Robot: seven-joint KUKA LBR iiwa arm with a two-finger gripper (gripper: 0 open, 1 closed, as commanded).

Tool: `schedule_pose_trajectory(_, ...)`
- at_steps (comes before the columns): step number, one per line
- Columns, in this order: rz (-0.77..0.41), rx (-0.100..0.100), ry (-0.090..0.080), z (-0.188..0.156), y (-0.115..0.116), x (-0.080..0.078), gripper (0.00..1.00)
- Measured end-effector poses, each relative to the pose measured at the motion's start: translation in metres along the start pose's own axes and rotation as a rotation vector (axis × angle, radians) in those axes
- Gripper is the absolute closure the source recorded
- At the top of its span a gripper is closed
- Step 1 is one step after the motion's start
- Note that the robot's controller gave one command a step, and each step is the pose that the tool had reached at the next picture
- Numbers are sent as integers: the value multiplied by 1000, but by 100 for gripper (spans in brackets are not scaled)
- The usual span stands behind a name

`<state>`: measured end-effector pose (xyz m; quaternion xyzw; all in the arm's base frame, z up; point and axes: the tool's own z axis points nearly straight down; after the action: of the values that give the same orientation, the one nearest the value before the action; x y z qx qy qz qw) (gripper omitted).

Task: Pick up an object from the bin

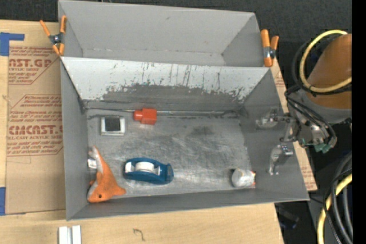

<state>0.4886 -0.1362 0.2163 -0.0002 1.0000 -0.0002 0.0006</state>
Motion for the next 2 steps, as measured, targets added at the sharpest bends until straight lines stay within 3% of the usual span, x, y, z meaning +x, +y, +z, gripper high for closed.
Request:
schedule_pose_trajectory(1, -44, 1, -6, 60, -8, -6, 0)
schedule_pose_trajectory(2, -569, 2, 1, 140, 0, -14, 100)
